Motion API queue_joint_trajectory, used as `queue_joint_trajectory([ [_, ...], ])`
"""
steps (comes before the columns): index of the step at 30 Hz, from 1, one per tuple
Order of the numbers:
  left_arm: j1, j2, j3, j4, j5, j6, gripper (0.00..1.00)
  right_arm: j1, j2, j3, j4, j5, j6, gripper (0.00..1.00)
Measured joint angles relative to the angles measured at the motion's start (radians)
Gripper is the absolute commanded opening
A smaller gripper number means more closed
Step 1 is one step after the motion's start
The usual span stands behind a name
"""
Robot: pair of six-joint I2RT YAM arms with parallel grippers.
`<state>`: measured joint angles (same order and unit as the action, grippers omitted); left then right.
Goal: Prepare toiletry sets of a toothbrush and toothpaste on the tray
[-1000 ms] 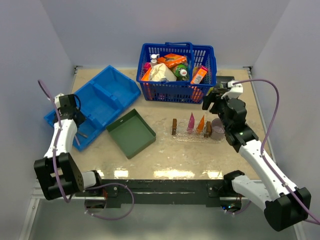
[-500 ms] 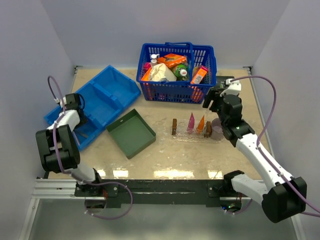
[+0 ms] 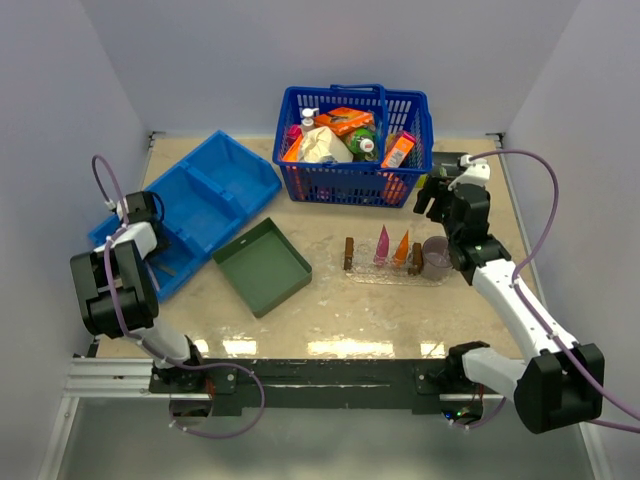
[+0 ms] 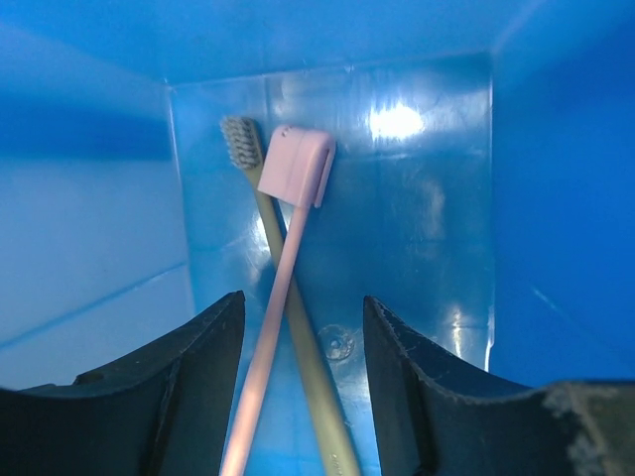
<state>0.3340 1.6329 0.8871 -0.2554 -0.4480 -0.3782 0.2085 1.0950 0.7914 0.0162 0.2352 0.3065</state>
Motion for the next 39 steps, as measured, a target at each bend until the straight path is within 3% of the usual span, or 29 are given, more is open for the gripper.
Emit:
queue_joint_trajectory([
  [7, 0.005, 0.021, -0.003, 0.020, 0.029, 0.005, 0.48, -0.001, 0.000, 0.000, 0.001, -0.017, 0.000, 0.73],
  [12, 0.008, 0.029, -0.003, 0.038, 0.041, 0.005, 0.35, -0.002, 0.000, 0.000, 0.002, -0.018, 0.000, 0.73],
  [19, 0.009, 0.030, -0.004, 0.047, 0.064, 0.008, 0.33, -0.003, 0.000, 0.000, 0.007, -0.019, 0.001, 0.73],
  [20, 0.009, 0.029, -0.006, 0.050, 0.064, 0.008, 0.28, -0.004, 0.000, 0.000, 0.008, -0.019, 0.003, 0.73],
  [24, 0.009, 0.029, -0.010, 0.057, 0.060, 0.008, 0.21, -0.007, 0.004, 0.000, 0.010, -0.021, 0.006, 0.73],
  [29, 0.009, 0.029, -0.010, 0.051, 0.047, 0.008, 0.19, -0.009, 0.015, 0.000, 0.013, -0.026, 0.008, 0.73],
  [33, 0.009, 0.026, -0.011, 0.042, 0.029, 0.008, 0.09, -0.011, 0.018, 0.000, 0.015, -0.038, 0.009, 0.73],
  [39, 0.011, -0.038, -0.035, 0.027, -0.005, 0.012, 0.03, -0.013, 0.024, 0.000, 0.015, -0.046, 0.015, 0.73],
])
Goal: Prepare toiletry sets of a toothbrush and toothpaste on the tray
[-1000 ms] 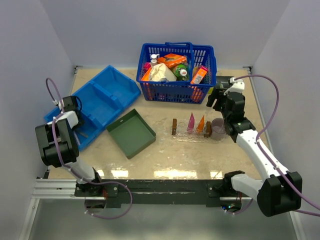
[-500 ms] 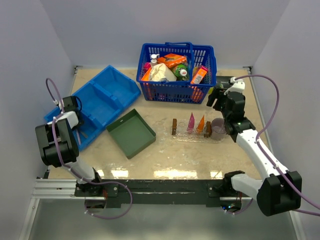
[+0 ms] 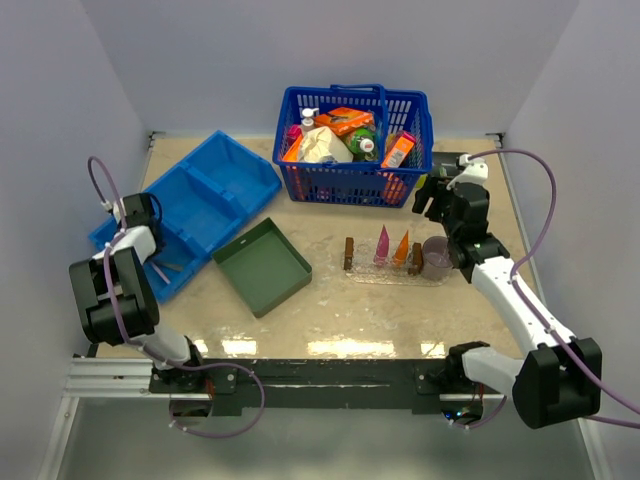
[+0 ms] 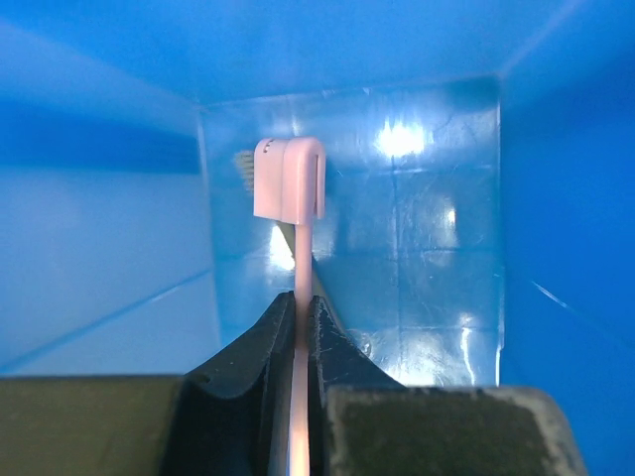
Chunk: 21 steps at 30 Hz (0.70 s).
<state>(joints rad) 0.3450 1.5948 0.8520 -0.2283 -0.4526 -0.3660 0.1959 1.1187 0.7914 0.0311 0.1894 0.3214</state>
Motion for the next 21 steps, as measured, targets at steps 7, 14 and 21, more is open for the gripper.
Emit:
queue_joint_trajectory([
  [7, 0.000, -0.082, -0.015, -0.006, -0.019, 0.003, 0.00, 0.000, 0.001, 0.000, 0.000, -0.002, 0.000, 0.73],
  [14, -0.028, -0.175, -0.041, -0.004, -0.041, 0.050, 0.00, 0.000, 0.001, 0.005, -0.002, -0.003, 0.000, 0.73],
  [21, -0.198, -0.288, -0.055, 0.015, -0.135, 0.143, 0.00, 0.000, -0.015, 0.026, -0.004, -0.003, 0.000, 0.73],
])
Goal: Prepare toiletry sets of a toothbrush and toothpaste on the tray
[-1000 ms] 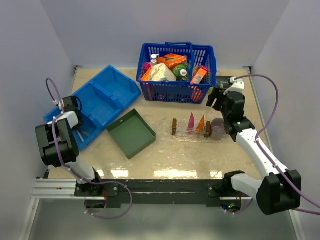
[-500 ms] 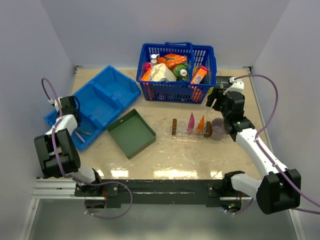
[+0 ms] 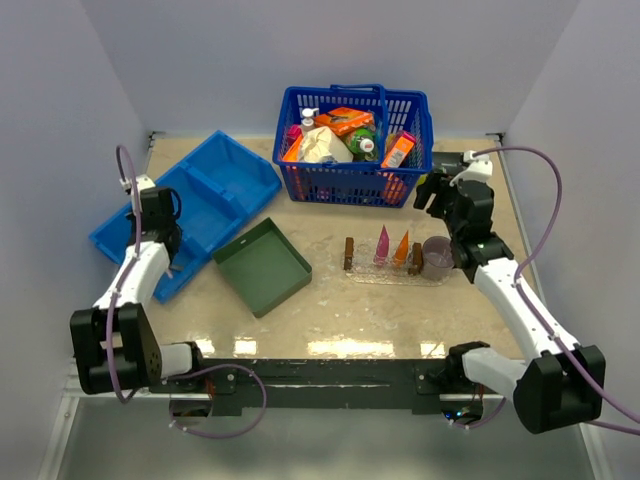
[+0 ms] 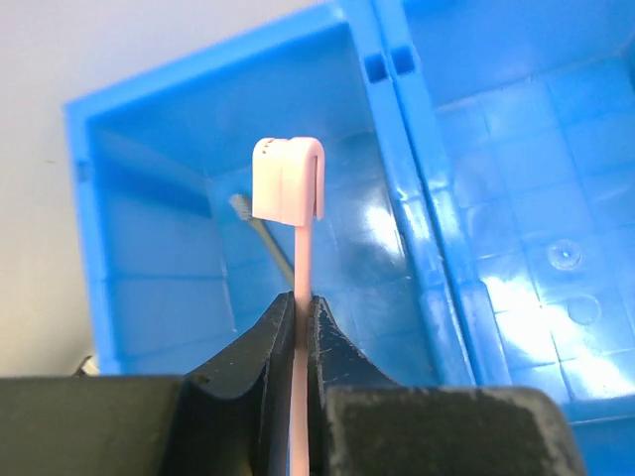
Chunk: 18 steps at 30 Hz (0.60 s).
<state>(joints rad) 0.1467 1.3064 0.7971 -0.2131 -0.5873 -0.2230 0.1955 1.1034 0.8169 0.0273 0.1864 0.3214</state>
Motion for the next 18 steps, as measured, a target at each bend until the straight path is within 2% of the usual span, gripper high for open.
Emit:
queue_joint_trajectory([
  [8, -0.034, -0.161, -0.029, 0.000, -0.061, 0.015, 0.00, 0.000, -0.064, 0.006, -0.008, -0.031, -0.001, 0.73],
  [13, -0.192, -0.307, -0.061, 0.048, -0.101, 0.095, 0.00, 0.000, -0.086, 0.026, -0.022, -0.085, -0.002, 0.71],
  [18, -0.345, -0.436, -0.076, 0.118, -0.072, 0.193, 0.00, 0.000, -0.125, 0.035, -0.027, -0.174, -0.001, 0.67],
])
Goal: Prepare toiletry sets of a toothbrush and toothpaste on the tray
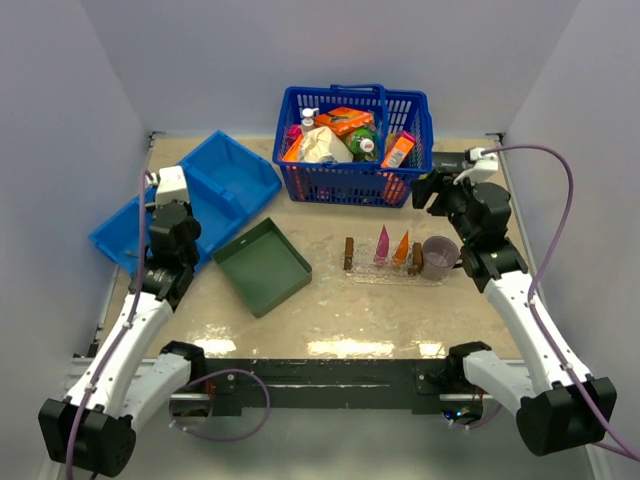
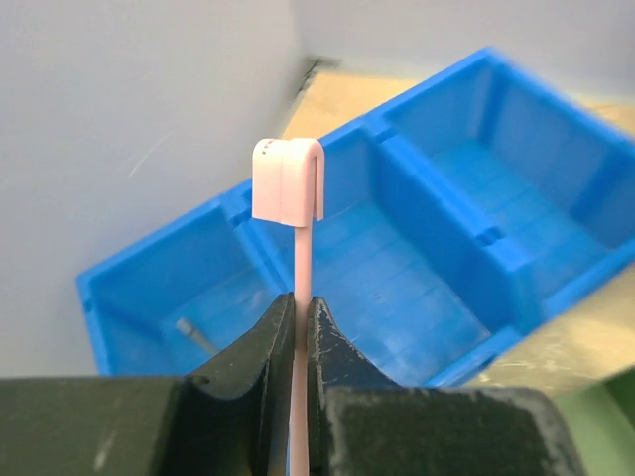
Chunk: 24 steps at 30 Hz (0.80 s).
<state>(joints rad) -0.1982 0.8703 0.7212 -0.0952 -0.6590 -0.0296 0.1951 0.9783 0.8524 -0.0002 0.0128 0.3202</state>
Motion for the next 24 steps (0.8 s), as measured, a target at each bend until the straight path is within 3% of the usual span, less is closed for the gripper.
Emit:
queue_joint_trajectory([
  [5, -0.080, -0.016, 0.034, 0.022, 0.132, 0.033, 0.00, 0.009, 0.002, 0.025, -0.027, -0.108, 0.003, 0.66],
  [14, -0.335, 0.189, 0.142, 0.171, 0.638, 0.066, 0.00, 0.216, 0.087, 0.126, -0.090, -0.188, 0.006, 0.69],
  [24, -0.366, 0.307, 0.166, 0.205, 1.127, 0.039, 0.00, 0.252, 0.123, 0.198, -0.105, -0.326, 0.034, 0.74],
])
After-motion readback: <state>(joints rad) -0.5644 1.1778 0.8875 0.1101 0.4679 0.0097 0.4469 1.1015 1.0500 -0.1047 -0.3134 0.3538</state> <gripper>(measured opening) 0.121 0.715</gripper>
